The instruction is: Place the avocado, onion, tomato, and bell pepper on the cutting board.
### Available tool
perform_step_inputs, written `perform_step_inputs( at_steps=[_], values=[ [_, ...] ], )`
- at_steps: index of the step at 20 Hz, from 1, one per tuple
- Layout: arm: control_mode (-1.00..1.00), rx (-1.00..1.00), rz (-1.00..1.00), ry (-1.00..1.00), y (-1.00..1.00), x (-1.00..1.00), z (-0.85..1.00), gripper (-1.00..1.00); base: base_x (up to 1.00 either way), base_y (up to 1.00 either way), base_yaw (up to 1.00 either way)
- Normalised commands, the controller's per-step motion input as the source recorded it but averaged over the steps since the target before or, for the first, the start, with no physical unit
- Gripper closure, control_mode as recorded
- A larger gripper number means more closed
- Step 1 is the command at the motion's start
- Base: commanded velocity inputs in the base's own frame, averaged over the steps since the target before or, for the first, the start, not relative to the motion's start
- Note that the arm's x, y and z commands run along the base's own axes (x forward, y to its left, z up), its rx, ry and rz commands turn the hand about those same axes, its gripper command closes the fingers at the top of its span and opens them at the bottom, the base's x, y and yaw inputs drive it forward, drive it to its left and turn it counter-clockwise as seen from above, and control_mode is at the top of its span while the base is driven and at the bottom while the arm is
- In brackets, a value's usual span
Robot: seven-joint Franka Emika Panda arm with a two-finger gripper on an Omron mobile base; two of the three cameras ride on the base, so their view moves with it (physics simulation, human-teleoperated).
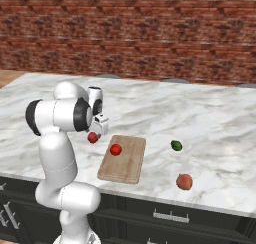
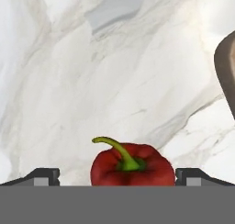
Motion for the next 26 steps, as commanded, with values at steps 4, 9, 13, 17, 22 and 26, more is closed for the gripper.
perform_step_inputs(
  at_steps=[4, 9, 13, 17, 22, 26],
  values=[
    [-1.00, 0.00, -0.04, 0.00, 0.00, -0.08, -0.13, -1.00, 0.00, 0.00, 0.00],
    [-1.00, 0.00, -0.04, 0.00, 0.00, -0.13, -0.13, -1.00, 0.00, 0.00, 0.00],
    [-1.00, 0.00, -0.04, 0.00, 0.00, -0.22, -0.13, -1.00, 0.00, 0.00, 0.00],
    [-1.00, 0.00, -0.05, 0.00, 0.00, -0.26, -0.14, -1.00, 0.00, 0.00, 0.00],
    [-1.00, 0.00, -0.05, 0.00, 0.00, -0.15, -0.14, 1.00, 0.00, 0.00, 0.00],
    [-1.00, 0.00, -0.05, -0.03, -0.01, -0.08, -0.01, 1.00, 0.00, 0.00, 0.00]
  ],
)
